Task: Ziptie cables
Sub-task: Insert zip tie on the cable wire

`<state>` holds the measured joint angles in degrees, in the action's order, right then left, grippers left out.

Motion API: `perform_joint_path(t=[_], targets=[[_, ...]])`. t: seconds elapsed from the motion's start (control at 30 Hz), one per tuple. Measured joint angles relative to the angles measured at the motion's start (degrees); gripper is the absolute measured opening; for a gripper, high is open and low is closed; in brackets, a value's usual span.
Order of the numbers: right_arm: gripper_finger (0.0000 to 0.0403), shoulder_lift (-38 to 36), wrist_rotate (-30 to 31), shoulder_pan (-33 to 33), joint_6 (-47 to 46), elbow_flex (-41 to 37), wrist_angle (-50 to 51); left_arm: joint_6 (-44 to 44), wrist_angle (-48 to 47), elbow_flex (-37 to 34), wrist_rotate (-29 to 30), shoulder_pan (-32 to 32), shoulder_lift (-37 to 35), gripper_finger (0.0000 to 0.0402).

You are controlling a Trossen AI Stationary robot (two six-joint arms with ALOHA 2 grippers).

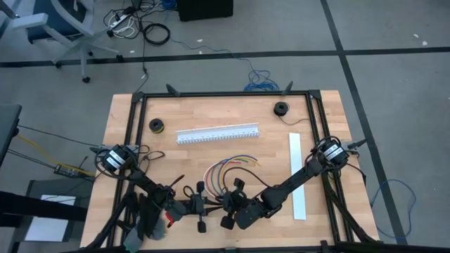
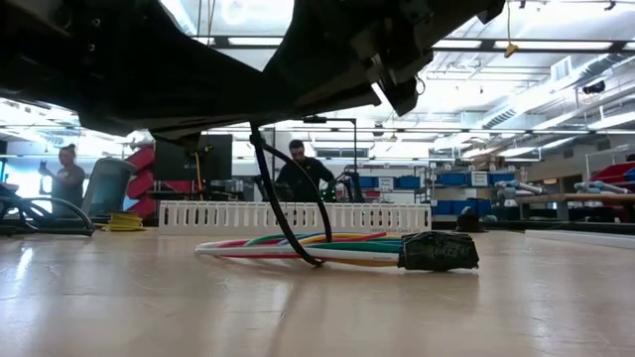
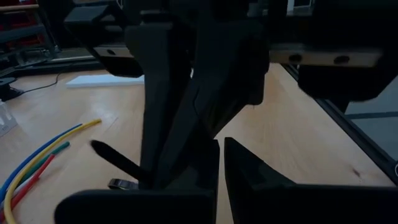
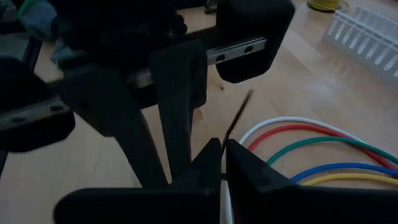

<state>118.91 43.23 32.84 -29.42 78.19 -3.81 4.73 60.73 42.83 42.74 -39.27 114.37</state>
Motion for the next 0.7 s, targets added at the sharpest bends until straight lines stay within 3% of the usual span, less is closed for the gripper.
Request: perform_joint_path(t=[0.47,0.7], targets=[[0.0000,0.02,6.58,1.99,-0.02,0.00,1.63,-0.24,-0.58,0.02,0.18,-0.54,0.00,0.0000],[0.0000,0.02,9.10,3.30,-1.85,0.00,2.74,-0.30,-2.37,0.02,4.06,-1.48,-0.02,0.0000]])
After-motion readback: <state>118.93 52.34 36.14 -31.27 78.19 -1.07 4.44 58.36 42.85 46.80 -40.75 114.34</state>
